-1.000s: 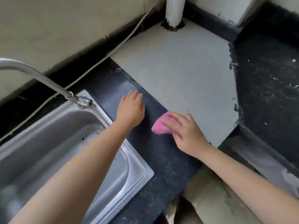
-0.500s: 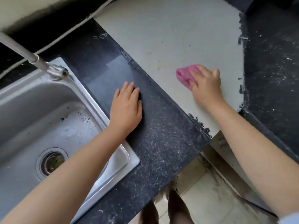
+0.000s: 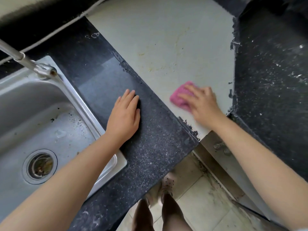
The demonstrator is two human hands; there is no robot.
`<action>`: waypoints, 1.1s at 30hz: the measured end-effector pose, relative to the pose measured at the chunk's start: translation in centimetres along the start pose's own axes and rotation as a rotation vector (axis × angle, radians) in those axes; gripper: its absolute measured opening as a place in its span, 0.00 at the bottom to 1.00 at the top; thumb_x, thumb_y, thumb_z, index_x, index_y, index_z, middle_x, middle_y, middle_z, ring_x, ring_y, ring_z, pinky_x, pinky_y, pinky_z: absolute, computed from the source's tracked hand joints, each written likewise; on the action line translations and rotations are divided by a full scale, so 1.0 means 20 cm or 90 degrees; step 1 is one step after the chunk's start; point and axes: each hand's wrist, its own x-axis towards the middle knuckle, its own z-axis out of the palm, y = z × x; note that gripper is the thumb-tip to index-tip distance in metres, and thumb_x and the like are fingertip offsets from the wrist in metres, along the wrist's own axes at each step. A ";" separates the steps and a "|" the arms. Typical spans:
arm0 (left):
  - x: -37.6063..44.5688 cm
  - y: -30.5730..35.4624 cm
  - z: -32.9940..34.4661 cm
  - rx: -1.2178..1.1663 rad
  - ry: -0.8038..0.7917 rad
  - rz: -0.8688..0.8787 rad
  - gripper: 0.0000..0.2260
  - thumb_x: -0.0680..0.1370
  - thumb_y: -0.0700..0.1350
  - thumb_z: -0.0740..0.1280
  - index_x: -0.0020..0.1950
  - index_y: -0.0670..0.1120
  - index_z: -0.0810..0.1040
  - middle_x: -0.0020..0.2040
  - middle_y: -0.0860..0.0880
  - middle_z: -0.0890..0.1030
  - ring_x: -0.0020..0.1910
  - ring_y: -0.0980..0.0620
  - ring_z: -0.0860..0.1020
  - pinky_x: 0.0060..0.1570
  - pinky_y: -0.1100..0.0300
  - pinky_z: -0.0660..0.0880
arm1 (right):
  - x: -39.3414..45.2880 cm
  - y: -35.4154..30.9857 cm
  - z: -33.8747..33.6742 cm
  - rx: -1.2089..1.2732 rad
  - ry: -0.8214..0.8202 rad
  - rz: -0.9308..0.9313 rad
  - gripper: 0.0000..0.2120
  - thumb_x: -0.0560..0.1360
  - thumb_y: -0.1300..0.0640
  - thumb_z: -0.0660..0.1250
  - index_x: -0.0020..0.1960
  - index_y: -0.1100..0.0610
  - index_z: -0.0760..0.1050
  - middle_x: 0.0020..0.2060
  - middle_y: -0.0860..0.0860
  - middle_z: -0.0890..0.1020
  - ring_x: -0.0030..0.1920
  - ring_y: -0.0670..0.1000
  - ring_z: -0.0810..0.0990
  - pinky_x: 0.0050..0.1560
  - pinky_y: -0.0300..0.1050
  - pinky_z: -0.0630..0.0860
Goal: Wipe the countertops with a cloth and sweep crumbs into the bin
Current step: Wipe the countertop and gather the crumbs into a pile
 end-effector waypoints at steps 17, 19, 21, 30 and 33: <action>0.18 0.15 0.09 -0.026 -0.009 0.144 0.16 0.75 0.40 0.55 0.53 0.32 0.77 0.55 0.36 0.79 0.57 0.32 0.75 0.59 0.44 0.69 | -0.06 0.12 -0.03 -0.037 -0.036 0.059 0.36 0.70 0.73 0.55 0.71 0.44 0.57 0.72 0.52 0.59 0.63 0.61 0.60 0.61 0.56 0.60; 0.18 0.15 0.11 -0.005 -0.019 0.141 0.17 0.75 0.41 0.55 0.55 0.33 0.77 0.56 0.36 0.78 0.58 0.33 0.74 0.58 0.40 0.68 | 0.06 0.27 -0.08 -0.046 -0.059 0.201 0.33 0.73 0.71 0.52 0.72 0.45 0.56 0.73 0.50 0.54 0.64 0.58 0.57 0.62 0.49 0.55; 0.17 0.15 0.12 0.018 -0.022 0.139 0.18 0.75 0.42 0.55 0.56 0.33 0.76 0.57 0.36 0.78 0.58 0.34 0.74 0.58 0.41 0.65 | 0.14 0.40 -0.14 -0.044 -0.010 0.271 0.29 0.74 0.70 0.53 0.71 0.48 0.61 0.72 0.51 0.59 0.61 0.60 0.61 0.58 0.49 0.59; 0.17 0.16 0.11 0.028 -0.033 0.144 0.18 0.75 0.42 0.55 0.57 0.33 0.76 0.57 0.35 0.77 0.58 0.32 0.74 0.58 0.40 0.63 | -0.13 0.20 0.01 -0.034 0.055 -0.083 0.23 0.70 0.64 0.53 0.62 0.49 0.66 0.60 0.58 0.77 0.49 0.60 0.69 0.45 0.53 0.69; 0.16 0.16 0.10 -0.024 0.034 0.125 0.18 0.75 0.39 0.55 0.61 0.33 0.71 0.57 0.33 0.77 0.59 0.36 0.73 0.61 0.50 0.66 | 0.00 0.33 -0.07 -0.004 0.061 0.183 0.22 0.74 0.66 0.53 0.65 0.56 0.70 0.65 0.59 0.71 0.53 0.65 0.69 0.53 0.57 0.67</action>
